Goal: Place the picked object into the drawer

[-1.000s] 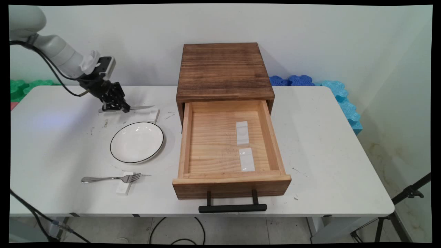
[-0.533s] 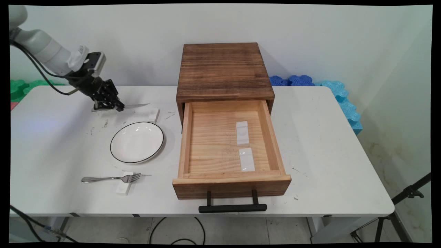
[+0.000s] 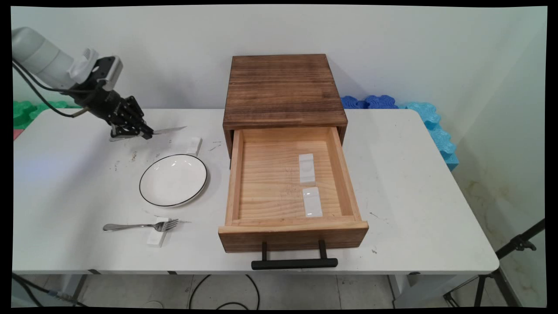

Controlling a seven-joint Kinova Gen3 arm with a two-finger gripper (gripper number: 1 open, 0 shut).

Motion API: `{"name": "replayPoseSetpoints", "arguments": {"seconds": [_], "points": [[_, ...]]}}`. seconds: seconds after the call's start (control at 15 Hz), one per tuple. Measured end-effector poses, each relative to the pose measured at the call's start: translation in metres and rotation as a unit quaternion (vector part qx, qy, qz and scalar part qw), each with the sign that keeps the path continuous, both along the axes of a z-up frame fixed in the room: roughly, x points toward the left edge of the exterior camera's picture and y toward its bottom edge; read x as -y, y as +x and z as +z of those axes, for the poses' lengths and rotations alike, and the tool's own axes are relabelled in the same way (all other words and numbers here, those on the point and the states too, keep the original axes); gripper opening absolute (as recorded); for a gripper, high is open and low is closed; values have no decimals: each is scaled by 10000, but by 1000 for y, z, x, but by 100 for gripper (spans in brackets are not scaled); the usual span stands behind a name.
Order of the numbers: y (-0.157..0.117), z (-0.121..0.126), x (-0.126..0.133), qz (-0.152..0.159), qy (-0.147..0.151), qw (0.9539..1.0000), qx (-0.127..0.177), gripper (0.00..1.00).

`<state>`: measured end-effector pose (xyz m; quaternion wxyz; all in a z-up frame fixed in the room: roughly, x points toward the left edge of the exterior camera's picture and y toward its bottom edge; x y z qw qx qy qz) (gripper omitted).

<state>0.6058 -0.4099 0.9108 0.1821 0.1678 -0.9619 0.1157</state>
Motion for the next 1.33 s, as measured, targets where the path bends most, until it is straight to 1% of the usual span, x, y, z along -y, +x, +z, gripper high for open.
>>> {"name": "replayPoseSetpoints", "arguments": {"seconds": [0.27,0.6,0.73,0.93,1.33], "points": [[-17,23,-22,117,-21,9998,-159,0],[-46,58,-46,243,-80,9991,-349,0],[-57,67,-50,279,-105,9988,-397,0],[-81,83,-54,371,-160,9980,-488,0],[-131,106,-52,486,-262,9966,-611,0]]}}
